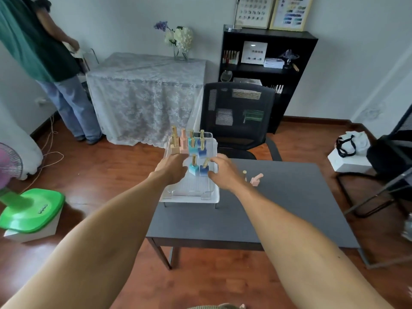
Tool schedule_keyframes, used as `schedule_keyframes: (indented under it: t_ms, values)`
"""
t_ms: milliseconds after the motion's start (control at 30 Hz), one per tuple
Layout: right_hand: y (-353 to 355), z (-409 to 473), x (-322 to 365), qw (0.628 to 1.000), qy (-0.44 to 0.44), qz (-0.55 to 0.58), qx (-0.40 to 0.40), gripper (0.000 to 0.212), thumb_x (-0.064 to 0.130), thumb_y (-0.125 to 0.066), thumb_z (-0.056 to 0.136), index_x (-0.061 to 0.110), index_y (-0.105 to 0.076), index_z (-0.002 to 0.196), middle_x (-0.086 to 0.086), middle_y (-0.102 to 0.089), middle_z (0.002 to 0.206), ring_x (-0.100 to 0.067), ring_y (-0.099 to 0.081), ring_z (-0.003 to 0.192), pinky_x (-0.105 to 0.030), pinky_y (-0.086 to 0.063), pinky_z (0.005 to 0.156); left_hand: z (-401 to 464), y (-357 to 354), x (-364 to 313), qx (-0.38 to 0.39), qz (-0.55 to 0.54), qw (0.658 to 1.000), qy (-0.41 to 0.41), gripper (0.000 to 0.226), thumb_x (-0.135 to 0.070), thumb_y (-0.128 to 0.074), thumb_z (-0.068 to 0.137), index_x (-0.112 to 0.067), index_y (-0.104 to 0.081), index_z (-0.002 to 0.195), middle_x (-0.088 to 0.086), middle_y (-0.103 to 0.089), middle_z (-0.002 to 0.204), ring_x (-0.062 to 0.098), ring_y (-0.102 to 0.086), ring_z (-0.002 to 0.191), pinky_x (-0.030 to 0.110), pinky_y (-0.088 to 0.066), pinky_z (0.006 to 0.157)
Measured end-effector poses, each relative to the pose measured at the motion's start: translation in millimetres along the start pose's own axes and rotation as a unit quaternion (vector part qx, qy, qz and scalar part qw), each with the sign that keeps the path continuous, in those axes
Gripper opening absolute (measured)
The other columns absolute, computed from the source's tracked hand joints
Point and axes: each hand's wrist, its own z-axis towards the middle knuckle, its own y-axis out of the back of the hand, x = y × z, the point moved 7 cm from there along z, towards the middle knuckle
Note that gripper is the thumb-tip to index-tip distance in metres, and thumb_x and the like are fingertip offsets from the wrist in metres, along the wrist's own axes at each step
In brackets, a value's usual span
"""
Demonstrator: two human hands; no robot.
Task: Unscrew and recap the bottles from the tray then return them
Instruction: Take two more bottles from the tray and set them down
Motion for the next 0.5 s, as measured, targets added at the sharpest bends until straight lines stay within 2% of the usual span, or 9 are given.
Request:
schedule_keyframes:
  t_ms: [167, 267, 400, 500]
  values:
    - [-12.9, 7.7, -1.7, 1.0, -0.008, -0.002, 0.019, 0.041, 0.025, -0.07, 0.092, 0.016, -0.065, 0.132, 0.0, -0.047, 0.149, -0.026, -0.057, 0.123, -0.047, -0.055, 0.097, 9.5, -13.9, 7.4, 0.015, -0.044, 0.999, 0.011, 0.055, -0.016, -0.061, 0.1, -0.016, -0.044, 0.152, 0.009, -0.045, 0.157, 0.03, -0.043, 0.142, 0.044, -0.035, 0.116]
    - [-19.0, 11.9, -1.3, 1.0, -0.009, 0.009, 0.019, 0.039, 0.022, -0.071, 0.092, 0.017, -0.067, 0.131, 0.0, -0.046, 0.153, -0.029, -0.058, 0.124, -0.048, -0.055, 0.098, 16.8, -21.5, 9.9, 0.017, -0.076, 0.997, 0.018, 0.056, -0.014, -0.065, 0.097, -0.014, -0.046, 0.15, 0.01, -0.045, 0.156, 0.03, -0.042, 0.142, 0.041, -0.032, 0.117]
    - [-23.4, 16.8, -2.2, 0.999, -0.014, 0.033, 0.013, 0.038, 0.018, -0.074, 0.09, 0.014, -0.069, 0.128, -0.002, -0.05, 0.149, -0.03, -0.058, 0.123, -0.05, -0.055, 0.098, 25.4, -30.0, 8.7, 0.018, -0.122, 0.992, 0.028, 0.056, -0.01, -0.071, 0.093, -0.011, -0.052, 0.146, 0.013, -0.05, 0.151, 0.032, -0.047, 0.137, 0.04, -0.036, 0.114]
    - [-21.9, 20.7, -2.4, 0.999, -0.02, 0.042, -0.004, 0.039, 0.019, -0.078, 0.089, 0.012, -0.069, 0.125, -0.004, -0.055, 0.14, -0.029, -0.06, 0.115, -0.049, -0.057, 0.095, 30.3, -33.1, 10.3, 0.018, -0.133, 0.99, 0.035, 0.048, -0.014, -0.075, 0.091, -0.011, -0.061, 0.137, 0.013, -0.057, 0.143, 0.032, -0.054, 0.126, 0.038, -0.043, 0.107]
